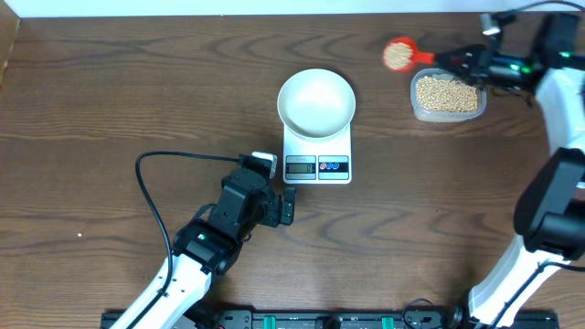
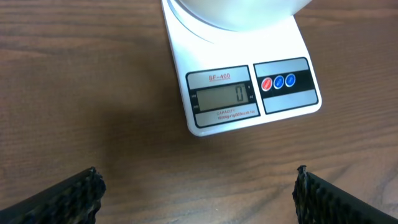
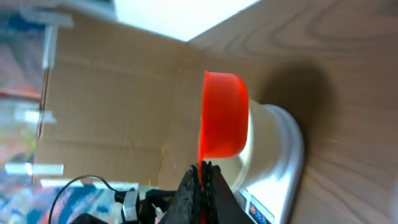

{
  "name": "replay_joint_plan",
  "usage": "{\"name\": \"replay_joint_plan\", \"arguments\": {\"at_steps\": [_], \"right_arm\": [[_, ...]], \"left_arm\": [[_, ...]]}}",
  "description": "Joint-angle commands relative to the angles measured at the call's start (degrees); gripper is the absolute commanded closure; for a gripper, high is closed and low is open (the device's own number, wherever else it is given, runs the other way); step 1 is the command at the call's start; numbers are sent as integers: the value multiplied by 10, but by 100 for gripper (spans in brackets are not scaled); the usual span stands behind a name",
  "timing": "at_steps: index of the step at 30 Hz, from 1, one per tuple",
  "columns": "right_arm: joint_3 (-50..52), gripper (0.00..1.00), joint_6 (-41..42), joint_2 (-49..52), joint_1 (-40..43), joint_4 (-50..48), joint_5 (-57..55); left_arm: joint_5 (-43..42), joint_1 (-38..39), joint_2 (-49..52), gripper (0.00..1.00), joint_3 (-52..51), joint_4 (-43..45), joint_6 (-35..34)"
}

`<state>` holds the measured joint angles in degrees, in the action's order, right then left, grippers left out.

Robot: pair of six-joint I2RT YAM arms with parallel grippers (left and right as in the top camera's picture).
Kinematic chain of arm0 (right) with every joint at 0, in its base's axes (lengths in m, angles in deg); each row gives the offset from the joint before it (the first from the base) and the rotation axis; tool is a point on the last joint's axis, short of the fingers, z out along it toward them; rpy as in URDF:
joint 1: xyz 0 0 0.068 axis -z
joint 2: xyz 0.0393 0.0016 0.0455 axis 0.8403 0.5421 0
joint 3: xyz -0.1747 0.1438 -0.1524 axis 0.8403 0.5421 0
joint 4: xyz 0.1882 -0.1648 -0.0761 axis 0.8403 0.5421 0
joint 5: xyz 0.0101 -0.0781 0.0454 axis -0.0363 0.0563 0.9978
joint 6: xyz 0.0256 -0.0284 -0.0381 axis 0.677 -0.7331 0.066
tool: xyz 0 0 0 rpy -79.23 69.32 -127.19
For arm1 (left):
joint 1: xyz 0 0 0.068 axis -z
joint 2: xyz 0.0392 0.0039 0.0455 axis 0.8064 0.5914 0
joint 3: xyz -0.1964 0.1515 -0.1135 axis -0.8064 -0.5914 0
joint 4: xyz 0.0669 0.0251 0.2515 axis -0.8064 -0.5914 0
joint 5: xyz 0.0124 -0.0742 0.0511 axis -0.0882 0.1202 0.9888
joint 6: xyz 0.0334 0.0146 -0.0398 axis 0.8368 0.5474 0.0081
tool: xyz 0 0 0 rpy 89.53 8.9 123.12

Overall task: Scoop item into bowl and weigh 50g on scale
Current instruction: 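Carry the filled scoop left over the bowl and tip chickpeas in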

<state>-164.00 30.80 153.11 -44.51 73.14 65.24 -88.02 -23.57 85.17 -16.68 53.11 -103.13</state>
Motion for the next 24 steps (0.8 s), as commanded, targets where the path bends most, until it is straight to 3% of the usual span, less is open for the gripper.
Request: {"name": "replay_joint_plan", "arguments": {"at_steps": [1, 9, 18, 24], "right_arm": [[-2, 99, 81, 7, -48, -43, 33], [-2, 99, 94, 7, -129, -58, -43], [-2, 99, -9, -23, -185, 70, -241], [-3, 99, -49, -64, -220, 96, -378]], "left_arm": [[7, 1, 1, 1, 0, 0, 4], [7, 1, 1, 1, 0, 0, 4], [7, 1, 1, 1, 0, 0, 3], [7, 1, 1, 1, 0, 0, 3]]}}
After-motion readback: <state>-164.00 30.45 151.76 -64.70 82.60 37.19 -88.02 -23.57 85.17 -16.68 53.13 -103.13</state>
